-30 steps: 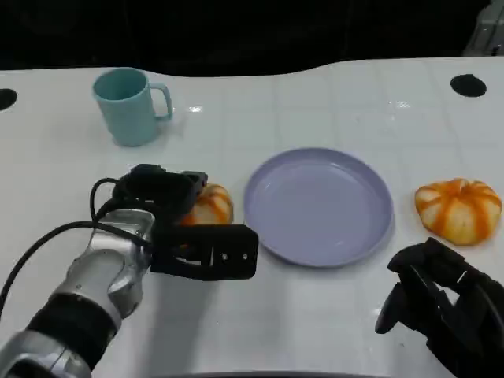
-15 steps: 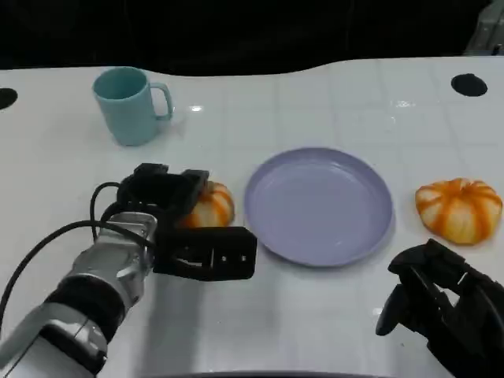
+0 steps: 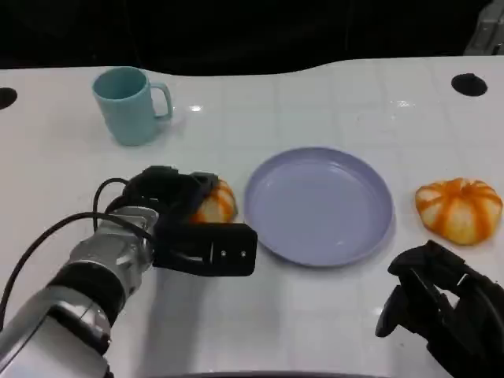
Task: Grasp the bread from the table and place it into the plate.
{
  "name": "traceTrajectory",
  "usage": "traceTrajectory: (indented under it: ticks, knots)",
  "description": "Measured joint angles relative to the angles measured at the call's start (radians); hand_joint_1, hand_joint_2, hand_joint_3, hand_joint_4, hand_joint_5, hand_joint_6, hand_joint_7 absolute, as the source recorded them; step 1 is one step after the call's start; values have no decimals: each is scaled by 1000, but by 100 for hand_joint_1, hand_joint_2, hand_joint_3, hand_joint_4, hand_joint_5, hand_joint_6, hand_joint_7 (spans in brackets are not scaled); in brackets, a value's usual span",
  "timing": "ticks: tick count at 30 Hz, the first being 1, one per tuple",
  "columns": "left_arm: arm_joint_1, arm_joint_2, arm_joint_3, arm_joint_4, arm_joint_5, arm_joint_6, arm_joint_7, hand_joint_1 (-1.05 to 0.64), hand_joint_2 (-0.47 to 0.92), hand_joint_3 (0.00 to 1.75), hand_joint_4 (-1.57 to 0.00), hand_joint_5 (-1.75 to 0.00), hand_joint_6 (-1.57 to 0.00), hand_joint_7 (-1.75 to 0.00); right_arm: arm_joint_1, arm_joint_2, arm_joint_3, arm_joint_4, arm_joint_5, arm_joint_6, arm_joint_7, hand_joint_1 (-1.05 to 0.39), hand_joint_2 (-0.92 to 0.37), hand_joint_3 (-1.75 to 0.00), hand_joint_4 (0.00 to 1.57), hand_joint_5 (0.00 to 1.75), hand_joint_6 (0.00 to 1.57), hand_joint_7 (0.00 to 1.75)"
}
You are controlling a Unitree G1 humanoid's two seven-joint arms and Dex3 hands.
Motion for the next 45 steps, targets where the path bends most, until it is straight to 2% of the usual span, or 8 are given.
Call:
traceTrajectory:
  ticks: [5, 8, 10, 13, 19, 28, 32, 45]
  knots:
    - [-21, 6, 12, 32, -19, -45, 14, -25, 92, 17, -93, -44, -89, -9, 4, 0, 0, -1, 0, 0, 0, -46, -92, -27, 57, 174, 51, 134]
    - [-22, 10, -1, 47, -6, -66, 88, -24, 92, 22, -85, -140, -123, -12, 4, 0, 0, -2, 0, 0, 0, -46, -92, -27, 56, 174, 51, 134]
    - [-21, 11, -16, 59, 4, -79, 154, -24, 92, 26, -82, -167, -104, -72, 5, 0, 0, -4, 0, 0, -1, -46, -92, -27, 56, 174, 52, 134]
    - [-18, 15, -25, 72, 8, -101, 233, -24, 92, 30, -82, -174, -78, -126, 10, 0, 0, -8, 0, 0, -2, -47, -92, -27, 56, 174, 51, 134]
    - [-13, 23, -37, 87, 16, -117, 315, -22, 90, 27, -86, -175, -68, -159, 13, 0, 0, -11, -1, 0, -6, -46, -92, -27, 57, 174, 51, 134]
    - [13, 34, -41, 96, 29, -188, 519, -18, 87, 25, -88, -175, -61, -174, 10, 2, -1, -7, 1, 0, -9, -45, -92, -25, 57, 174, 52, 134]
    - [25, 25, 51, 95, -65, -233, 530, -12, 53, 103, -88, -175, -66, -175, 8, 2, -2, 3, 1, -1, -5, -46, -92, -24, 58, 174, 53, 135]
    - [21, -1, 231, 36, -260, -342, 449, -8, 42, 131, -93, -175, -73, -175, 3, 2, -2, 14, 0, -11, 3, -46, -92, -23, 59, 173, 54, 135]
